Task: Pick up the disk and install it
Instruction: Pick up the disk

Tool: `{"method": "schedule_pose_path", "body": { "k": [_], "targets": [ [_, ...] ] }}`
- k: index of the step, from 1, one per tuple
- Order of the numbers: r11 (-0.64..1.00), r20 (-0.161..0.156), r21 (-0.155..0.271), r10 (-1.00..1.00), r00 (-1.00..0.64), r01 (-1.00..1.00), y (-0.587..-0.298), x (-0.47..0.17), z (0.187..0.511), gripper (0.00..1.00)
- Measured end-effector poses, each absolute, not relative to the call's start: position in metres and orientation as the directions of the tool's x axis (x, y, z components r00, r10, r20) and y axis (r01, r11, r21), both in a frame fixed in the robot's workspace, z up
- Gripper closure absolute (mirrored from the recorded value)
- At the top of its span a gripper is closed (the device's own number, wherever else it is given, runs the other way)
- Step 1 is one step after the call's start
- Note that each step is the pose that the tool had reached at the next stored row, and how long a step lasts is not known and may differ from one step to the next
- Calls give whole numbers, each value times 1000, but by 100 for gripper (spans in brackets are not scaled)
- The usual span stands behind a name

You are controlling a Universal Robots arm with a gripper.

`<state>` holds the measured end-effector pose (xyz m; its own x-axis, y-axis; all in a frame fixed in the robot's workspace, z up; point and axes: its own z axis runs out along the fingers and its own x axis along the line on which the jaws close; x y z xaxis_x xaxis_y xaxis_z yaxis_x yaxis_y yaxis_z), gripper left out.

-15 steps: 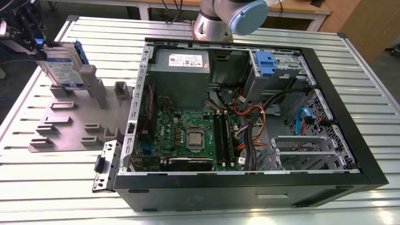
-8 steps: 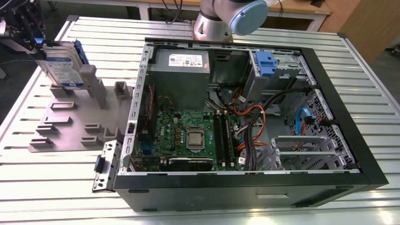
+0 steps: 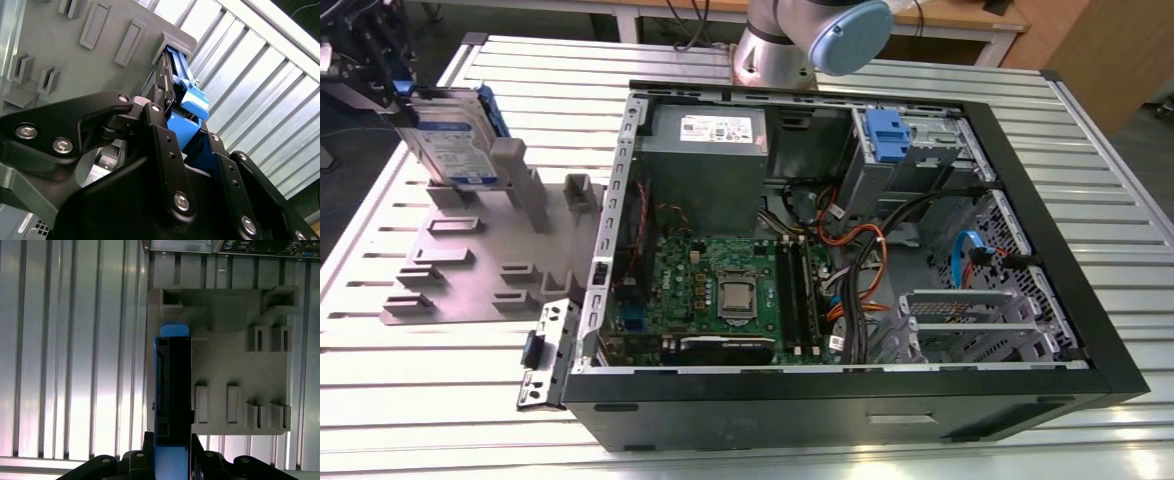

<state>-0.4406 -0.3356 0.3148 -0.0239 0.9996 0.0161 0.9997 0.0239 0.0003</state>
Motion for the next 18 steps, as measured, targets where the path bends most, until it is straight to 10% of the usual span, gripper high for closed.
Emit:
{"method": "schedule_pose_path", "body": {
  "k": [18],
  "targets": [
    [24, 15, 0, 1000, -24, 1000, -336, -441, 335, 64]
  ]
}}
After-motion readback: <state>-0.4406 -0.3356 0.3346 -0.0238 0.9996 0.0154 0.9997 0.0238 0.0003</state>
